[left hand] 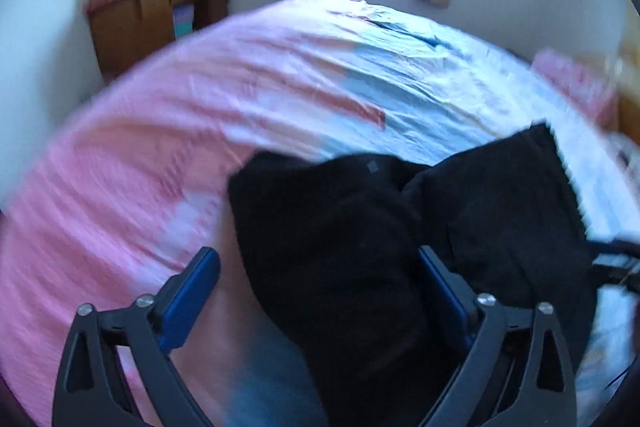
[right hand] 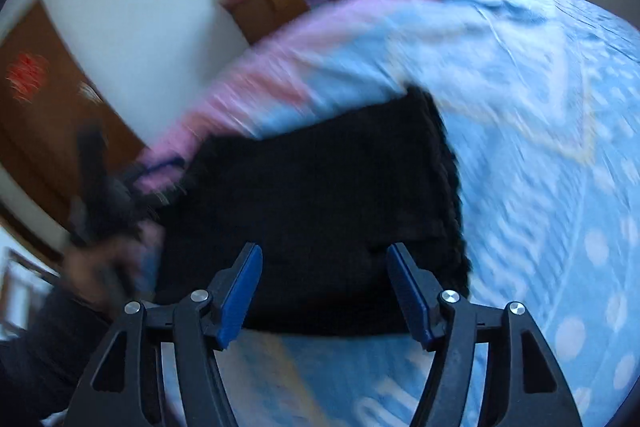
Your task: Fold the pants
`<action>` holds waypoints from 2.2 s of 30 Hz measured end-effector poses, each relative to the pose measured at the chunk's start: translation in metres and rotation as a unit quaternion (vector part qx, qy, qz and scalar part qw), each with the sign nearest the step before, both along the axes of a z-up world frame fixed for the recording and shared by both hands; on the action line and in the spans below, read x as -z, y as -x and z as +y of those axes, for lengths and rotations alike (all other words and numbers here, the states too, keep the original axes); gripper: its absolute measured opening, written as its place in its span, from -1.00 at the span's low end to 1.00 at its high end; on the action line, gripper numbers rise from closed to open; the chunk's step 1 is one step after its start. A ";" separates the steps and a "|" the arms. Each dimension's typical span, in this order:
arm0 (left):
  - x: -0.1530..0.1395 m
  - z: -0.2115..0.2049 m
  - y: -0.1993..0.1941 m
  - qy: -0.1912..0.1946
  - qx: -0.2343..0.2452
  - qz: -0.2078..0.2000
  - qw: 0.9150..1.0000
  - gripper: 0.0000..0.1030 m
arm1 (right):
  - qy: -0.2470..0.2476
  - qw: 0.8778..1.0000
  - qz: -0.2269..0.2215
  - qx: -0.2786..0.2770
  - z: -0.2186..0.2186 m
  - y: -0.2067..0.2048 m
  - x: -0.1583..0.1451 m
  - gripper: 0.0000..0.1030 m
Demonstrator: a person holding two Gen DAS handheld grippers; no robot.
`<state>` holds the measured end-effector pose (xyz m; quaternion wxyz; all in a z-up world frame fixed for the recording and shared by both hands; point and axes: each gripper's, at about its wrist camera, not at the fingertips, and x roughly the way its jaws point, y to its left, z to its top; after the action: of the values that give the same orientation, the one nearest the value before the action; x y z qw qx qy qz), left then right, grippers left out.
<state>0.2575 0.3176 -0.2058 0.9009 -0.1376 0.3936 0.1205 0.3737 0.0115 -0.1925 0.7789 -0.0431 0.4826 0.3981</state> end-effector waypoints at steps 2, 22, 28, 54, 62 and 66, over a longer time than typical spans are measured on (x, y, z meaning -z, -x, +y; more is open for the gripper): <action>0.003 0.002 0.001 0.006 0.001 -0.005 1.000 1.00 | -0.021 1.000 -0.009 -0.003 -0.007 0.001 0.001 0.29; -0.073 -0.079 0.104 -0.053 0.004 -0.083 0.995 1.00 | -0.067 0.987 -0.124 0.080 -0.082 0.118 -0.062 0.29; -0.072 -0.109 0.131 -0.056 0.032 -0.088 0.994 1.00 | -0.063 0.980 -0.154 0.106 -0.100 0.153 -0.064 0.29; -0.092 -0.171 0.165 -0.060 0.105 -0.129 0.984 1.00 | -0.062 0.966 -0.202 0.147 -0.115 0.224 -0.094 0.31; -0.105 -0.177 0.174 -0.067 0.107 -0.141 0.982 1.00 | -0.058 0.963 -0.219 0.146 -0.115 0.240 -0.102 0.31; -0.108 -0.179 0.177 -0.071 0.106 -0.146 0.981 1.00 | -0.060 0.960 -0.229 0.149 -0.118 0.246 -0.108 0.31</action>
<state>0.0807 0.1391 -0.0979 0.9639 -0.0476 0.2602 0.0307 0.1278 -0.1063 -0.0845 0.9202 -0.0143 0.2677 0.2852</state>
